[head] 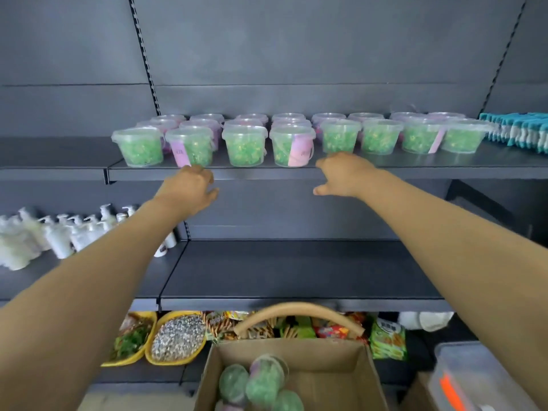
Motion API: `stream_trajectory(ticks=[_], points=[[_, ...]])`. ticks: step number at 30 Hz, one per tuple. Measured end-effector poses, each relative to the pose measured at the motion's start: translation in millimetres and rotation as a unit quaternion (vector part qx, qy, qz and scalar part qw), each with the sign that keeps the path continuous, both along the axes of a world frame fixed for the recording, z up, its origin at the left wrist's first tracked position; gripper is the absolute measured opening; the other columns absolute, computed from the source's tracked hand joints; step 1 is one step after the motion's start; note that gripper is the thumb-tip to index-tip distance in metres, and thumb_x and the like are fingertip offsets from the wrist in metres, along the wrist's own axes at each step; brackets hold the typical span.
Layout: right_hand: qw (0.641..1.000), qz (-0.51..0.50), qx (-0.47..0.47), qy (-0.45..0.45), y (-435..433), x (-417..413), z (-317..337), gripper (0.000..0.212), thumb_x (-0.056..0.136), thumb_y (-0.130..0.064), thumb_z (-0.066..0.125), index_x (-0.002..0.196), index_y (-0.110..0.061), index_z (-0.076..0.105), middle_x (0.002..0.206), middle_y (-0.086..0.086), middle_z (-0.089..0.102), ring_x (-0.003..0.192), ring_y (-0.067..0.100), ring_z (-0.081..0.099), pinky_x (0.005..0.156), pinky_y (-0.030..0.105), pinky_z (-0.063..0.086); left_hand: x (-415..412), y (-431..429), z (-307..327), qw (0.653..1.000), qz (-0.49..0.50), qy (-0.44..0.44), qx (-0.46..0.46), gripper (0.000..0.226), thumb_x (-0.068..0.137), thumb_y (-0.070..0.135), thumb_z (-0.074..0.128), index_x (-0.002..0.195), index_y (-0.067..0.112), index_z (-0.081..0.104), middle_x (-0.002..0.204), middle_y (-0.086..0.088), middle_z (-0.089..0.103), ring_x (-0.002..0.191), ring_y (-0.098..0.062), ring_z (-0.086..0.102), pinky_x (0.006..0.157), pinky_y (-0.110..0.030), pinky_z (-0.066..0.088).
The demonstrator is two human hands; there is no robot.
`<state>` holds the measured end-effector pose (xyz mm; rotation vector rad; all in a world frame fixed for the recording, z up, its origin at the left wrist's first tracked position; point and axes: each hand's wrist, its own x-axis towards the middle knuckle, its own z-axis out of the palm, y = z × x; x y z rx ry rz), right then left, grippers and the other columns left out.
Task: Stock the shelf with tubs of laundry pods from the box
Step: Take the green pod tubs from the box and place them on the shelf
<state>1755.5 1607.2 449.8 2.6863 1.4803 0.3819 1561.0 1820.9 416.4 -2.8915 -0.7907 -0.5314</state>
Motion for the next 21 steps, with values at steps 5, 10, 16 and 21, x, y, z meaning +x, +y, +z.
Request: stream_trajectory(ticks=[5, 10, 16, 21], points=[[0.999, 0.029, -0.02, 0.02, -14.9, -24.9, -41.8, 0.052, 0.085, -0.044, 0.061, 0.12, -0.006, 0.052, 0.118, 0.016, 0.055, 0.109, 0.033, 0.052, 0.08, 0.036, 0.044, -38.3, -32.6, -39.5, 0.998, 0.028, 0.057, -0.01, 0.037, 0.096, 0.028, 0.042, 0.119, 0.002, 0.053, 0.123, -0.018, 0.051, 0.118, -0.034, 0.044, 0.094, -0.041, 0.043], [0.996, 0.039, -0.038, 0.076, -17.9, -44.3, -106.7, 0.044, 0.088, -0.042, 0.057, 0.114, -0.007, 0.054, 0.112, 0.014, 0.058, 0.101, 0.031, 0.054, 0.072, 0.034, 0.042, -68.3, -45.3, -93.3, 0.995, 0.04, 0.079, -0.039, 0.039, 0.095, 0.031, 0.04, 0.113, -0.001, 0.056, 0.116, -0.022, 0.054, 0.113, -0.037, 0.048, 0.094, -0.042, 0.042], [0.981, 0.019, -0.108, 0.157, -3.2, -59.9, -214.5, 0.049, 0.086, -0.045, 0.056, 0.122, -0.012, 0.053, 0.12, 0.009, 0.058, 0.11, 0.029, 0.053, 0.083, 0.037, 0.049, -73.3, -40.8, -177.4, 0.982, 0.027, 0.119, -0.145, 0.035, 0.098, 0.026, 0.04, 0.117, 0.0, 0.056, 0.119, -0.018, 0.055, 0.115, -0.034, 0.046, 0.092, -0.038, 0.039], [0.962, -0.015, -0.184, 0.199, 12.3, -74.8, -298.1, 0.043, 0.086, -0.043, 0.055, 0.12, -0.016, 0.057, 0.113, 0.007, 0.063, 0.101, 0.025, 0.06, 0.079, 0.034, 0.052, -71.1, -22.8, -244.9, 0.961, 0.029, 0.129, -0.243, 0.037, 0.097, 0.03, 0.039, 0.115, 0.003, 0.057, 0.116, -0.017, 0.058, 0.11, -0.032, 0.053, 0.09, -0.036, 0.042]])
